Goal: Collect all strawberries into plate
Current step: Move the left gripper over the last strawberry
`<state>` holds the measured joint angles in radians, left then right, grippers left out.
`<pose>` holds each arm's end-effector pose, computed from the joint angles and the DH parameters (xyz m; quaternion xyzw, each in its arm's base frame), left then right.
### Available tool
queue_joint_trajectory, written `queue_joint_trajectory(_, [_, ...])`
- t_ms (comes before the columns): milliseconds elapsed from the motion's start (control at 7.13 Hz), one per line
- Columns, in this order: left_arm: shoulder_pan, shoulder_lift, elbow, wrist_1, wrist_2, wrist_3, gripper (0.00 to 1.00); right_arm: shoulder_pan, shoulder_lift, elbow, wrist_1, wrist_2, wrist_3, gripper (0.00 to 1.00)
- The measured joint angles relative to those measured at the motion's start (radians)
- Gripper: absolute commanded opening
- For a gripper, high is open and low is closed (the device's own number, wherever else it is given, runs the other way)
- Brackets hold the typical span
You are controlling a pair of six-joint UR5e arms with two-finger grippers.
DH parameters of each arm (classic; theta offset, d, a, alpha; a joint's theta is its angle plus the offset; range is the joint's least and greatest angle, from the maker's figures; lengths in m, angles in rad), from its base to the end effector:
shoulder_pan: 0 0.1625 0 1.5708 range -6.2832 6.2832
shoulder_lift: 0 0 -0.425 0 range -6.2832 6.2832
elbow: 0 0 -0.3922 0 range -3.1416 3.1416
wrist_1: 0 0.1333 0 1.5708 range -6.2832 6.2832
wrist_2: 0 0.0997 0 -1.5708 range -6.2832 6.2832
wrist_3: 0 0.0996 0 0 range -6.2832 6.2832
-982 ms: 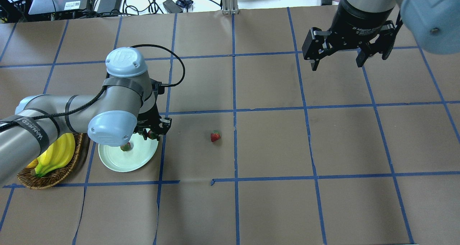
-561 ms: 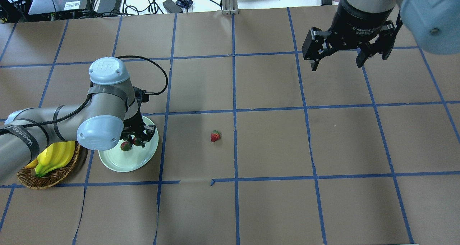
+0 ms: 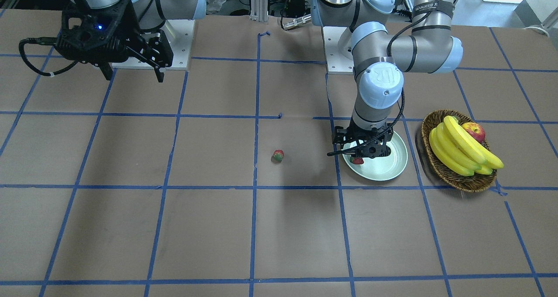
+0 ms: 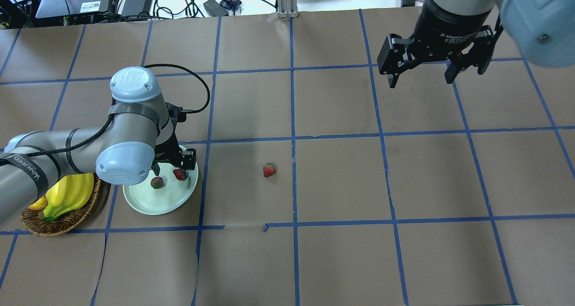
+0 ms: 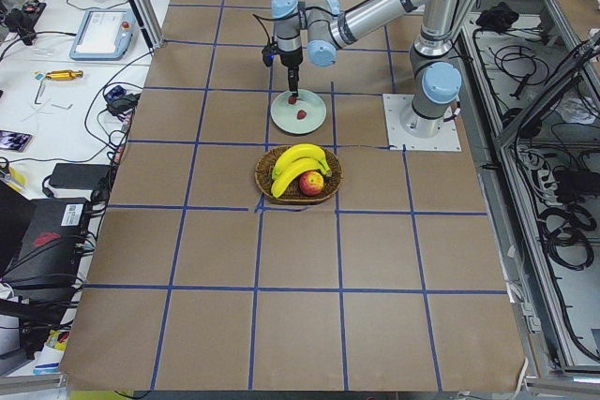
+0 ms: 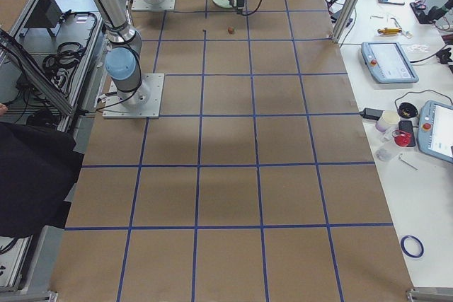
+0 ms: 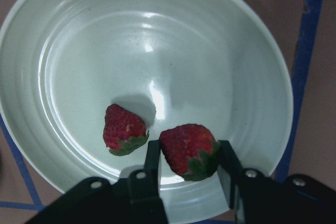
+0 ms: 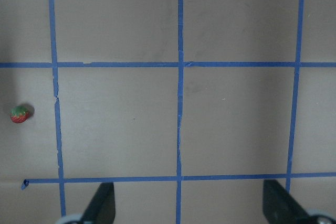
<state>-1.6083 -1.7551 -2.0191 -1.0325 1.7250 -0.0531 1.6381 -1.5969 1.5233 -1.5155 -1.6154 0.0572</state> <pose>-0.1361 -0.4794 0.2410 -0.0041 0.9959 0.0435 0.0790 0.1610 -0.4718 0.5185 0.0048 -0.9997 0.0105 0.0217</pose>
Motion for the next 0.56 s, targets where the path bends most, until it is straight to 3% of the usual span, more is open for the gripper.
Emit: queue_joint_trajectory(561, [-0.206, -0.094, 0.146, 0.008, -0.160, -0.346, 0.90, 0.000, 0.000, 0.000, 0.000, 0.000, 0.001, 1.00])
